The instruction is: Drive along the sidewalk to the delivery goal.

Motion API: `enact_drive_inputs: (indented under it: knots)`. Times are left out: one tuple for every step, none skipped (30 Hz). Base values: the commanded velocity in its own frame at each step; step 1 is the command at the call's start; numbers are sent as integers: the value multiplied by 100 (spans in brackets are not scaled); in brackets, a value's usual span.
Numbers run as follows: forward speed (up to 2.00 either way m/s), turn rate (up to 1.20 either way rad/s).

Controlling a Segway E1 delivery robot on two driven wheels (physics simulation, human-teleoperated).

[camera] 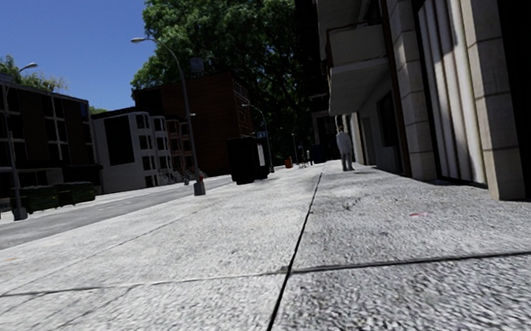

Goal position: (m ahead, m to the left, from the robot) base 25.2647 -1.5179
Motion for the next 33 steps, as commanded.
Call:
enact_drive_inputs:
  knots:
    - [200, 0]
    - [200, 0]
    - [200, 0]
    - [200, 0]
    - [200, 0]
    - [200, 0]
    - [200, 0]
    - [200, 0]
    - [200, 0]
    - [200, 0]
    - [200, 0]
    - [200, 0]
    - [200, 0]
    - [200, 0]
    - [200, 0]
    - [200, 0]
    - [200, 0]
    - [200, 0]
    - [200, 0]
    - [200, 0]
    - [200, 0]
    - [200, 0]
    - [200, 0]
    - [200, 0]
    - [200, 0]
    - [200, 0]
    - [200, 0]
    - [200, 0]
    - [200, 0]
    - [200, 0]
    - [200, 0]
    - [200, 0]
    - [200, 0]
